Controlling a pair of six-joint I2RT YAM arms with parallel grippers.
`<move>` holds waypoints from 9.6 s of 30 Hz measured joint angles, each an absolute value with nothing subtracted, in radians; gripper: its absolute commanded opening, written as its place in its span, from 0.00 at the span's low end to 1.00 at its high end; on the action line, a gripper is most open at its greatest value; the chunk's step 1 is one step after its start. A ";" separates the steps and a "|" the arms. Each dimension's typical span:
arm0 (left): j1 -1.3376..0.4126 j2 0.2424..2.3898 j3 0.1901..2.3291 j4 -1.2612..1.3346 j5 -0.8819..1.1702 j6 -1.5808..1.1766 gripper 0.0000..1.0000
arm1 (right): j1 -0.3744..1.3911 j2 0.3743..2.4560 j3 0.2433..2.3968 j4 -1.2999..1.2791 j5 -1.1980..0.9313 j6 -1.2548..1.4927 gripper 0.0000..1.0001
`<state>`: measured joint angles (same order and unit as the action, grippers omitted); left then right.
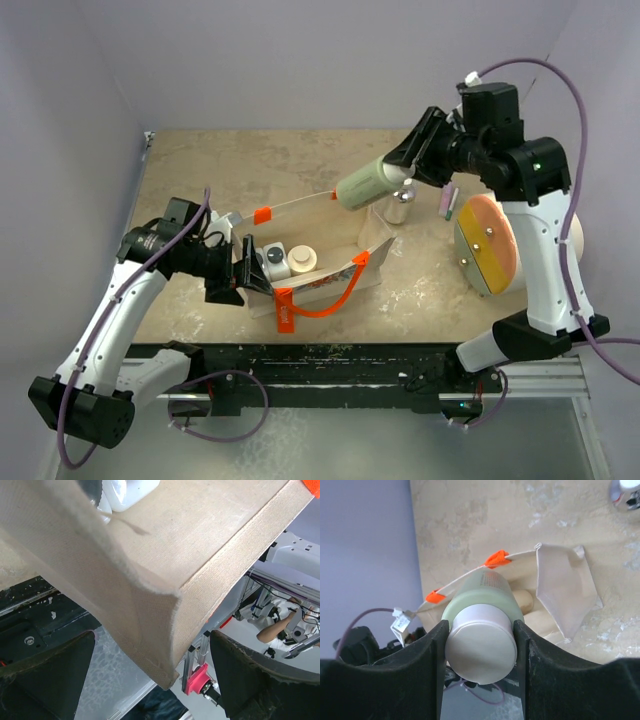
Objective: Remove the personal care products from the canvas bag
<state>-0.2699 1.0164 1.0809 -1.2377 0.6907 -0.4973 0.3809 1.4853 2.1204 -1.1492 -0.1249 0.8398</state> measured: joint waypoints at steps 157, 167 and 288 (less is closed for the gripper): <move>-0.271 0.865 0.881 -1.147 0.618 -0.762 0.95 | 0.898 1.652 1.245 -0.282 -0.123 -0.107 1.00; -0.271 0.876 0.898 -1.155 0.621 -0.739 0.95 | 0.903 1.737 1.245 -0.258 -0.121 -0.157 0.98; -0.271 0.877 1.040 -1.303 0.521 -0.698 0.96 | 0.374 1.291 0.752 -0.126 0.402 0.340 0.00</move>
